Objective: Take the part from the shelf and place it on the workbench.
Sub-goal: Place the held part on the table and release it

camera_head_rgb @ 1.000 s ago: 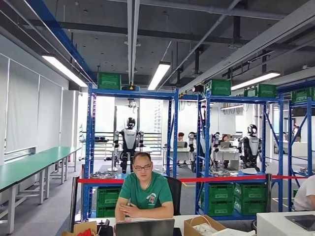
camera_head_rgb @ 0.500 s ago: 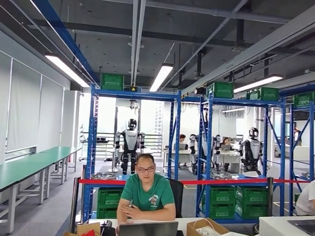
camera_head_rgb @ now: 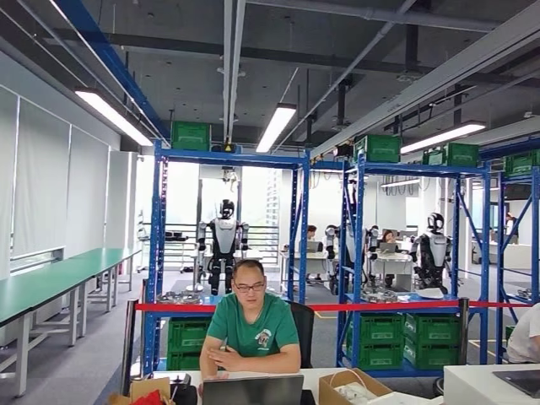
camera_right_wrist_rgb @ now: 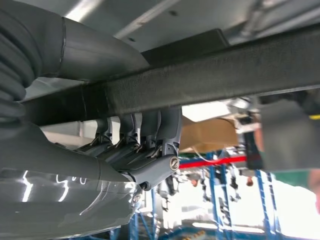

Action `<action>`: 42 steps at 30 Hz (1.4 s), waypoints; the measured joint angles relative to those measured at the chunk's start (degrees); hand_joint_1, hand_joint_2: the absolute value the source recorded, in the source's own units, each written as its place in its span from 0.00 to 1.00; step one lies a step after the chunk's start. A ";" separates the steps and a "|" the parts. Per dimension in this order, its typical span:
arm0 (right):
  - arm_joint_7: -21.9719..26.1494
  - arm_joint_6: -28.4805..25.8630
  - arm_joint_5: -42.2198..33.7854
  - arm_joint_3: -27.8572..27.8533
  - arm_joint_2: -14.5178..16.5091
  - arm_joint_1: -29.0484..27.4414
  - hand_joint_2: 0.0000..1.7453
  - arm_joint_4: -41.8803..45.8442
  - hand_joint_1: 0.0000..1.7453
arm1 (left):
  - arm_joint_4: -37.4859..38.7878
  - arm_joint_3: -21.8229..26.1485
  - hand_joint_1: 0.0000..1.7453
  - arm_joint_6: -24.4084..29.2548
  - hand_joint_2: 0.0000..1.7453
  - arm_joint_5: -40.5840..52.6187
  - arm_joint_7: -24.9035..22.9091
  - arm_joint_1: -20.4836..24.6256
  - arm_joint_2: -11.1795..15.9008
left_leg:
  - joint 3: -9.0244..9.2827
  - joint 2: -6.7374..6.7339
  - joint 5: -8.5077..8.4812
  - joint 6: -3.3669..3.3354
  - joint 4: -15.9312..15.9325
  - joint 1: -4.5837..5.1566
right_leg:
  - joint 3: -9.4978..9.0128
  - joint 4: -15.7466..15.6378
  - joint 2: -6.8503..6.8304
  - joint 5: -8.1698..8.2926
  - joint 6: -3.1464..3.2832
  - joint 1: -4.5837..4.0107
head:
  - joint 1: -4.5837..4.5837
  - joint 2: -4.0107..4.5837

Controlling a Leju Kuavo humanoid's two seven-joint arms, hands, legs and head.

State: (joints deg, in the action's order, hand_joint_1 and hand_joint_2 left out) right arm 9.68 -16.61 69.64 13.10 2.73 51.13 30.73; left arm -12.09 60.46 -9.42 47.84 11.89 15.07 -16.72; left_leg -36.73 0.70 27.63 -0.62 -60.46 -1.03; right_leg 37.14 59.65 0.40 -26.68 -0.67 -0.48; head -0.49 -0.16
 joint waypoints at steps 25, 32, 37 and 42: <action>1.18 -0.39 1.74 -2.78 -0.66 -1.57 0.00 -3.87 0.00 | 0.00 -1.50 0.00 -0.36 0.75 1.08 -0.27 0.34 0.07 | -0.94 -0.09 -0.92 -1.07 -0.34 0.15 | 3.99 9.94 -0.09 -3.79 -1.34 0.75 | -0.06 0.03; 1.30 -0.37 2.16 -3.32 -0.76 -1.12 0.00 -3.83 0.00 | 0.00 -1.46 0.00 -0.46 0.00 0.73 -0.12 0.11 -0.05 | -0.86 -0.11 -0.37 0.32 -0.39 0.21 | -1.18 -0.68 -0.07 -0.30 0.43 0.35 | -0.04 0.03; 1.37 -0.14 2.20 -3.36 -0.76 -1.01 0.00 -3.94 0.00 | 0.00 -1.44 0.00 -0.46 0.00 0.70 -0.13 -0.06 -0.05 | -6.75 -0.16 6.30 0.71 -14.02 0.28 | -1.52 -1.14 -0.17 -0.07 1.38 0.44 | -0.04 0.03; 2.47 2.37 2.10 -3.43 -0.83 -0.62 0.00 -4.11 0.00 | 0.00 -1.35 0.00 -0.58 0.00 0.36 -0.23 -0.03 0.01 | -1.62 -0.19 0.11 0.49 -3.40 0.22 | -1.60 -0.53 0.00 -0.57 0.95 0.28 | -0.04 0.03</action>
State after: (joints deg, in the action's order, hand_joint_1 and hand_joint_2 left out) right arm 12.16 -14.24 71.74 9.68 1.90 50.51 26.62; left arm -12.09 59.11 -10.00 48.20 11.66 15.03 -16.71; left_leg -38.35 0.50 27.74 -0.13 -63.87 -0.81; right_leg 35.54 59.12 0.40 -27.25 0.29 -0.21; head -0.53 -0.13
